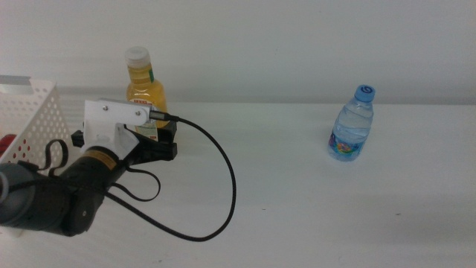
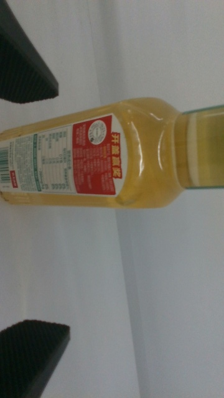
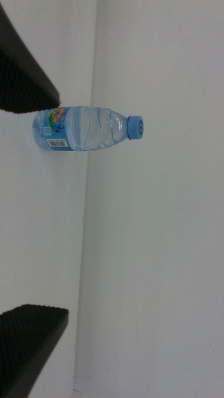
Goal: Use arms to grab the bottles and put them into the dustbin to the left of the table.
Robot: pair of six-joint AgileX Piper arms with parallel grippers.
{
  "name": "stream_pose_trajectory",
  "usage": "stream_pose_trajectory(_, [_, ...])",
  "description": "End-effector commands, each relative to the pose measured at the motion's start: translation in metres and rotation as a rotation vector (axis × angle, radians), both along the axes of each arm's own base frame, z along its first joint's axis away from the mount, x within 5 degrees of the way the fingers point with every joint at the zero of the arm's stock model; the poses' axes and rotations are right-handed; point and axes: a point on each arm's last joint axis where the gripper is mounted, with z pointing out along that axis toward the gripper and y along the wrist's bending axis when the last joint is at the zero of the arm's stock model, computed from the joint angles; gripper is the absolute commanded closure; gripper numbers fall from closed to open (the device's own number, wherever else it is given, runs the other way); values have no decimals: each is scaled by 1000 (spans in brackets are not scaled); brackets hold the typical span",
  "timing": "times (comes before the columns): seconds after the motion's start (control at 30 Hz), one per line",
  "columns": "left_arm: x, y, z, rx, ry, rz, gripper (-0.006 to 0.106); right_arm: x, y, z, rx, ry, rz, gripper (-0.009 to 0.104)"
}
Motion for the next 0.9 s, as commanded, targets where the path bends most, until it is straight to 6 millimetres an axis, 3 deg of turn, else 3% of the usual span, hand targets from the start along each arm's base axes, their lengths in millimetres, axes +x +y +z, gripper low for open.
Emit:
stream_pose_trajectory(0.0, [5, -1, -3, -13, 3, 12, 7, -1, 0, -13, -11, 4, 0, 13])
stream_pose_trajectory(0.37, [19, 11, -4, -2, -6, -26, 7, -1, 0, -13, -11, 4, 0, 13])
stream_pose_trajectory(0.87, [41, 7, -17, -2, -2, -36, 7, -1, 0, -13, -11, 4, 0, 13])
